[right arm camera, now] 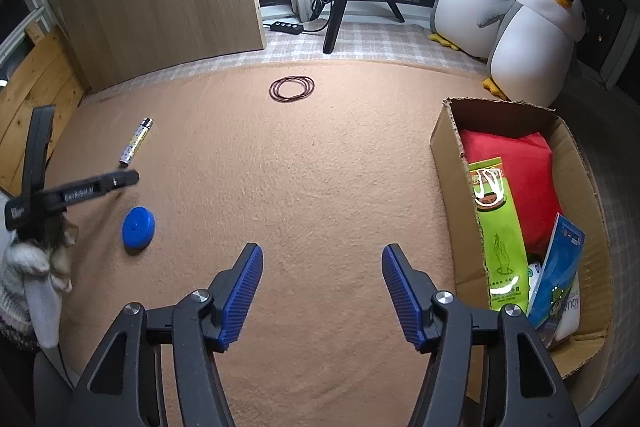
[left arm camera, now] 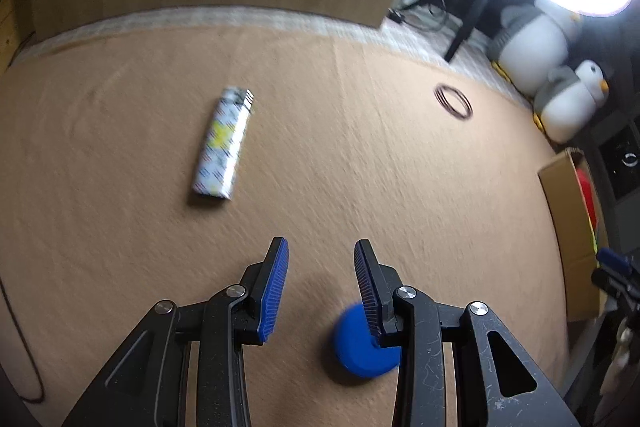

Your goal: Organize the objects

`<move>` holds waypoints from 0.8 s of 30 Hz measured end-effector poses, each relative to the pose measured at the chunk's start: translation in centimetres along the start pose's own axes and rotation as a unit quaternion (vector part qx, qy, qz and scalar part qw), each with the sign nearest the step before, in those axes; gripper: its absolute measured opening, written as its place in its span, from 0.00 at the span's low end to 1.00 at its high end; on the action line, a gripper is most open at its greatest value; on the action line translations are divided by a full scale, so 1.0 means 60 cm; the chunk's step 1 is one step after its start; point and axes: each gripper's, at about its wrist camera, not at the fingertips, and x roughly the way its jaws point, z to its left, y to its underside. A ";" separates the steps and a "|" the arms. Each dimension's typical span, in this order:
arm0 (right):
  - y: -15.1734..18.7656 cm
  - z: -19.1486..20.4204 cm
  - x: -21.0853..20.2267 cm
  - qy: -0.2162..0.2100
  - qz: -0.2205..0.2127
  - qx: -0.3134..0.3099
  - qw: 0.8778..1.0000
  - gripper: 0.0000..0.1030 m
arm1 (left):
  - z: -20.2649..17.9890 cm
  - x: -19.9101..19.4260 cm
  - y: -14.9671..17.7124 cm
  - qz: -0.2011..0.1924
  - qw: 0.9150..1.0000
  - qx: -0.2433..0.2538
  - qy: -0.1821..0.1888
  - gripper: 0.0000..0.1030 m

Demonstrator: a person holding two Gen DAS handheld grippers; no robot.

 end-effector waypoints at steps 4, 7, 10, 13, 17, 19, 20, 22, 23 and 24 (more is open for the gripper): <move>-0.009 -0.001 0.003 -0.002 0.001 -0.001 1.000 0.57 | -0.012 0.004 0.030 0.009 1.000 0.004 0.013 0.36; -0.020 -0.005 0.006 -0.005 -0.001 0.005 1.000 0.58 | -0.018 -0.004 0.051 0.009 1.000 0.002 0.027 0.36; -0.030 -0.002 0.011 -0.013 0.000 0.004 1.000 0.58 | -0.030 -0.006 0.066 0.012 0.999 0.009 0.036 0.36; -0.038 0.005 0.018 -0.016 -0.001 -0.007 1.000 0.58 | -0.037 -0.017 0.076 0.005 1.000 0.010 0.027 0.47; -0.060 0.009 0.041 -0.024 0.002 -0.015 1.000 0.59 | -0.042 -0.051 0.091 -0.021 1.000 0.009 0.014 0.62; -0.078 0.003 0.056 -0.036 0.003 -0.007 0.999 0.59 | -0.044 -0.066 0.096 -0.029 1.000 0.010 0.007 0.62; -0.088 0.000 0.064 -0.042 0.003 -0.003 0.999 0.59 | -0.043 -0.074 0.100 -0.033 0.999 0.009 0.007 0.62; -0.112 -0.006 0.082 -0.054 0.006 0.009 0.998 0.59 | -0.040 -0.088 0.106 -0.038 0.999 0.008 0.005 0.62; -0.124 -0.007 0.091 -0.065 0.007 0.011 0.998 0.59 | -0.039 -0.095 0.109 -0.041 0.999 0.009 0.002 0.62; -0.139 -0.007 0.101 -0.073 0.008 0.011 0.997 0.59 | -0.038 -0.100 0.113 -0.043 0.999 0.009 -0.001 0.62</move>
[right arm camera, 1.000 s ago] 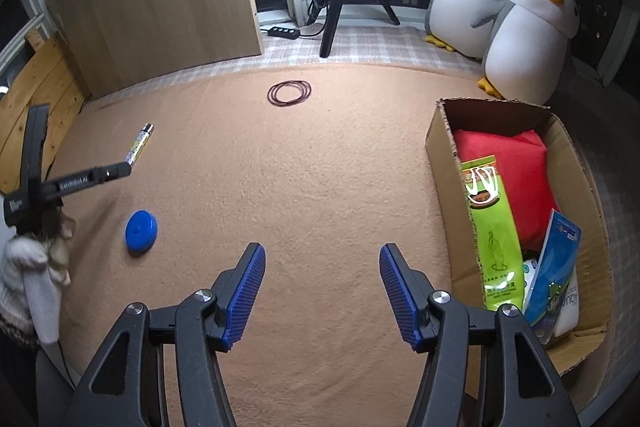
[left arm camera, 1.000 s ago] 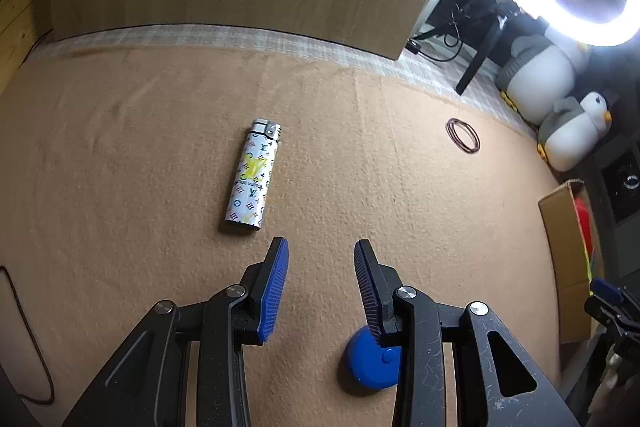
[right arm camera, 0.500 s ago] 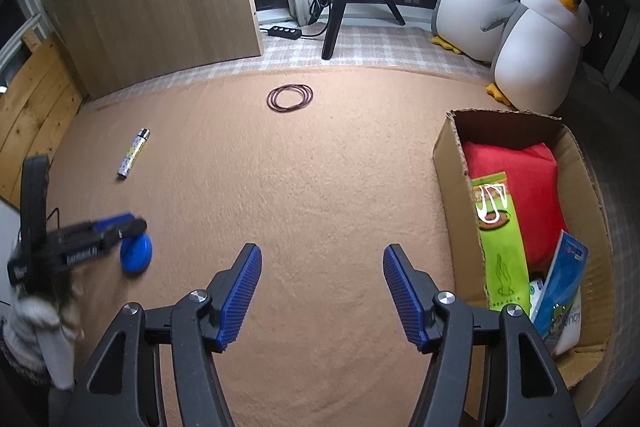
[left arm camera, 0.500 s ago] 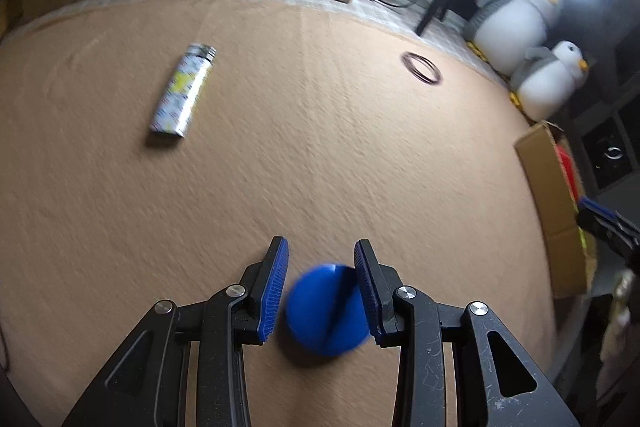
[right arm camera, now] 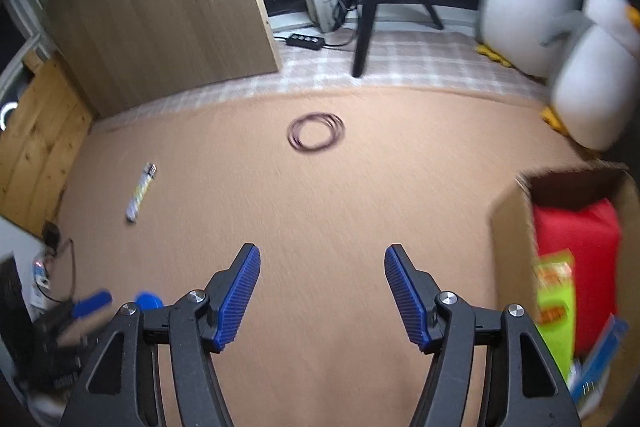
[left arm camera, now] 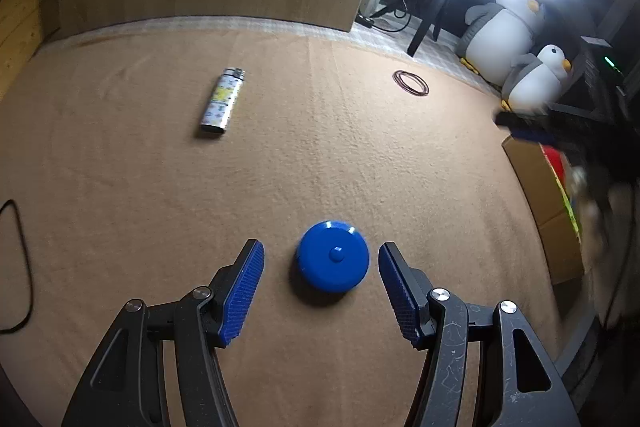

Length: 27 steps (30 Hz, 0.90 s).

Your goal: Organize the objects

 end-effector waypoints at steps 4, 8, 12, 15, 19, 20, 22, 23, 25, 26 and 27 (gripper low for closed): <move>-0.055 0.012 0.040 -0.005 0.000 -0.029 1.000 0.59 | 0.008 -0.012 0.011 -0.002 1.000 -0.007 0.001 0.62; -0.098 0.032 0.091 -0.017 0.020 -0.058 0.998 0.59 | 0.023 -0.022 0.024 -0.002 1.000 -0.020 -0.001 0.62; -0.135 0.033 0.145 -0.021 0.041 -0.047 0.998 0.59 | 0.035 -0.023 0.034 0.000 0.999 -0.032 -0.001 0.62; -0.153 0.040 0.178 -0.001 0.055 -0.061 0.997 0.59 | 0.048 -0.028 0.041 -0.001 0.999 -0.045 0.000 0.62; -0.164 0.039 0.203 0.002 0.072 -0.070 0.995 0.59 | 0.059 -0.029 0.041 -0.004 0.998 -0.055 -0.001 0.62; -0.165 0.041 0.210 -0.002 0.082 -0.074 0.994 0.59 | 0.061 -0.029 0.040 -0.005 0.998 -0.058 0.001 0.62; -0.167 0.047 0.215 0.005 0.089 -0.091 0.992 0.59 | 0.063 -0.030 0.039 -0.005 0.998 -0.060 0.002 0.62; -0.168 0.050 0.216 0.007 0.092 -0.096 0.991 0.60 | 0.064 -0.031 0.039 -0.005 0.998 -0.061 0.001 0.62; -0.166 0.055 0.219 0.004 0.105 -0.111 0.988 0.60 | 0.065 -0.032 0.040 -0.004 0.998 -0.064 0.004 0.62; -0.163 0.058 0.220 -0.002 0.115 -0.119 0.986 0.60 | 0.066 -0.032 0.040 -0.003 0.998 -0.065 0.006 0.62; -0.157 0.064 0.219 -0.010 0.127 -0.132 0.983 0.61 | 0.065 -0.031 0.039 -0.002 0.998 -0.066 0.008 0.62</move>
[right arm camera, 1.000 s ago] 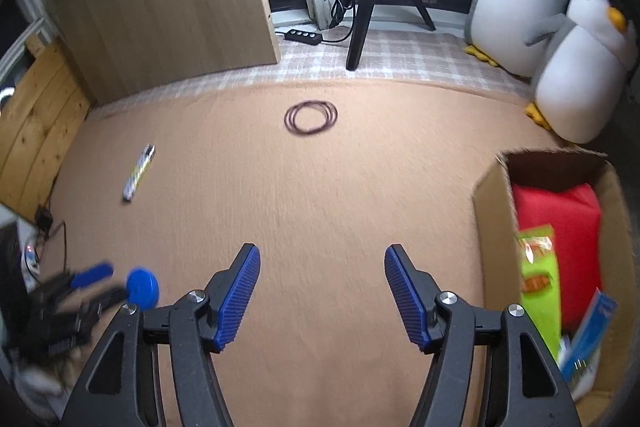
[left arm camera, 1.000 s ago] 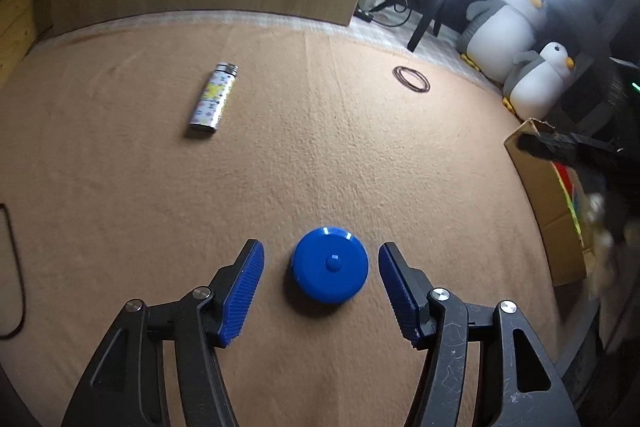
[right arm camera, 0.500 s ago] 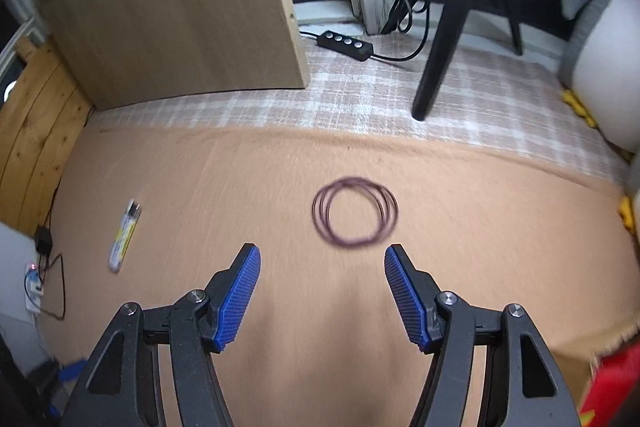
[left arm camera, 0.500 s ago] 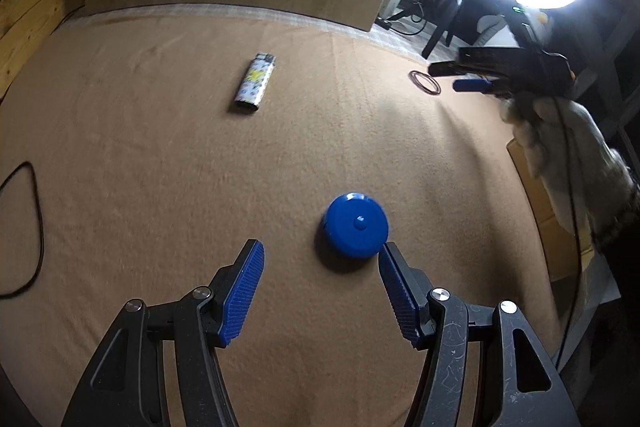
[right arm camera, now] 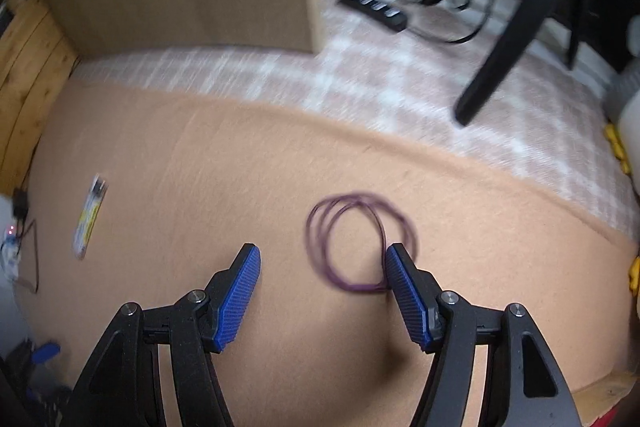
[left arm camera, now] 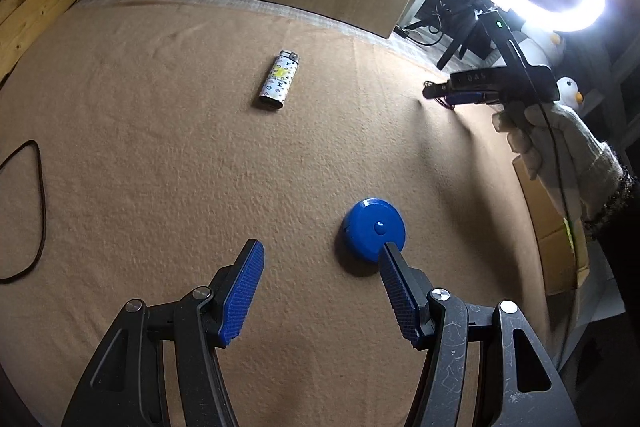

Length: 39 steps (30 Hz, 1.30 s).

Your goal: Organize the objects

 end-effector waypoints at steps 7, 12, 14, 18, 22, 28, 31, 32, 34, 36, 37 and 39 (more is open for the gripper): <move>0.052 0.034 -0.007 -0.013 0.024 -0.033 0.999 0.62 | -0.008 0.005 -0.007 0.000 1.000 0.007 0.001 0.62; 0.114 0.060 -0.019 -0.032 0.029 -0.032 0.999 0.62 | -0.013 0.007 -0.007 0.004 1.000 0.012 0.005 0.62; 0.143 0.073 -0.026 -0.030 0.024 -0.033 0.999 0.62 | -0.015 0.007 -0.008 0.005 1.000 0.015 0.005 0.62; 0.205 0.094 -0.039 -0.038 0.012 -0.023 0.999 0.62 | -0.015 0.009 -0.007 0.008 1.000 0.019 0.004 0.62; 0.255 0.113 -0.051 -0.043 0.006 -0.012 0.999 0.62 | -0.020 0.013 -0.006 0.011 1.000 0.025 0.004 0.62; 0.314 0.137 -0.067 -0.053 0.000 0.004 0.999 0.62 | -0.034 0.019 0.003 0.019 0.999 0.041 0.006 0.62; 0.339 0.140 -0.081 -0.059 -0.007 0.021 0.998 0.62 | -0.040 0.021 0.010 0.022 0.999 0.050 0.003 0.62; 0.338 0.141 -0.086 -0.056 -0.019 0.027 0.998 0.62 | -0.042 0.021 0.011 0.023 0.998 0.052 0.002 0.62; 0.350 0.138 -0.113 -0.025 -0.064 0.036 0.997 0.62 | -0.044 0.025 0.011 0.025 0.998 0.057 -0.003 0.62; 0.360 0.134 -0.126 0.007 -0.086 0.044 0.995 0.65 | -0.046 0.031 0.012 0.030 0.998 0.060 -0.006 0.62; 0.366 0.129 -0.128 0.017 -0.087 0.051 0.995 0.66 | -0.046 0.034 0.012 0.032 0.998 0.061 -0.007 0.62; 0.371 0.114 -0.120 0.020 -0.078 0.068 0.994 0.66 | -0.050 0.042 0.011 0.035 0.997 0.066 -0.011 0.62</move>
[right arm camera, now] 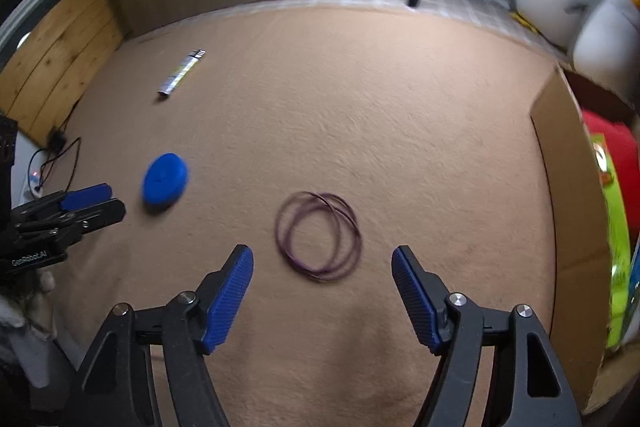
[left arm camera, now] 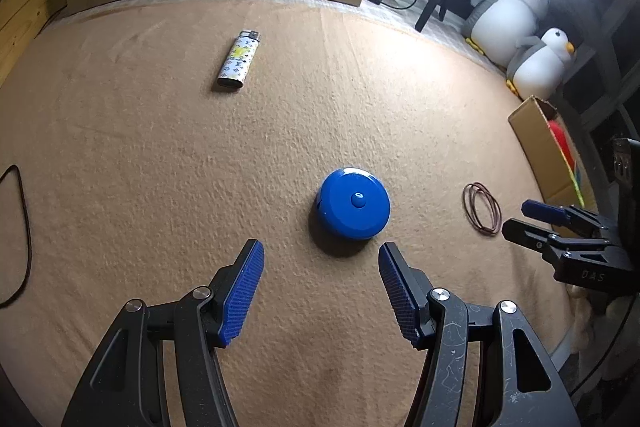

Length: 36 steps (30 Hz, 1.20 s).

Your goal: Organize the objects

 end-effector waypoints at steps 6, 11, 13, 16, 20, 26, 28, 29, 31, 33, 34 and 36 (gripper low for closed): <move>0.008 -0.022 0.016 0.002 0.021 0.018 1.000 0.66 | -0.013 0.023 -0.004 0.013 1.000 0.021 -0.010 0.62; 0.001 -0.002 0.031 0.009 0.026 0.005 1.000 0.66 | -0.022 0.038 -0.011 0.017 0.999 0.032 -0.022 0.62; -0.002 0.009 0.037 0.019 0.027 -0.004 0.999 0.66 | -0.024 0.042 -0.013 0.017 0.999 0.034 -0.023 0.64; -0.009 0.023 0.043 0.021 0.027 -0.013 0.999 0.67 | -0.026 0.043 -0.017 0.016 0.999 0.037 -0.025 0.65; -0.009 0.041 0.050 0.035 0.029 -0.034 0.998 0.68 | -0.033 0.049 -0.026 0.015 0.998 0.047 -0.030 0.66; -0.001 0.047 0.046 0.051 0.034 -0.063 0.996 0.63 | -0.051 0.063 -0.039 0.016 0.996 0.076 -0.044 0.66; 0.000 0.046 0.044 0.053 0.034 -0.066 0.996 0.56 | -0.051 0.066 -0.042 0.016 0.996 0.080 -0.047 0.66; 0.000 0.044 0.043 0.054 0.034 -0.067 0.996 0.54 | -0.053 0.067 -0.045 0.016 0.995 0.082 -0.048 0.66; -0.002 0.039 0.041 0.054 0.033 -0.065 0.996 0.45 | -0.056 0.070 -0.049 0.016 0.995 0.087 -0.052 0.66; -0.003 0.032 0.038 0.054 0.031 -0.062 0.996 0.38 | -0.060 0.072 -0.051 0.016 0.994 0.095 -0.060 0.66; -0.004 0.030 0.038 0.054 0.030 -0.062 0.996 0.33 | -0.062 0.073 -0.050 0.015 0.993 0.098 -0.063 0.66; -0.004 0.025 0.037 0.054 0.029 -0.060 0.996 0.29 | -0.062 0.073 -0.048 0.012 0.992 0.104 -0.067 0.66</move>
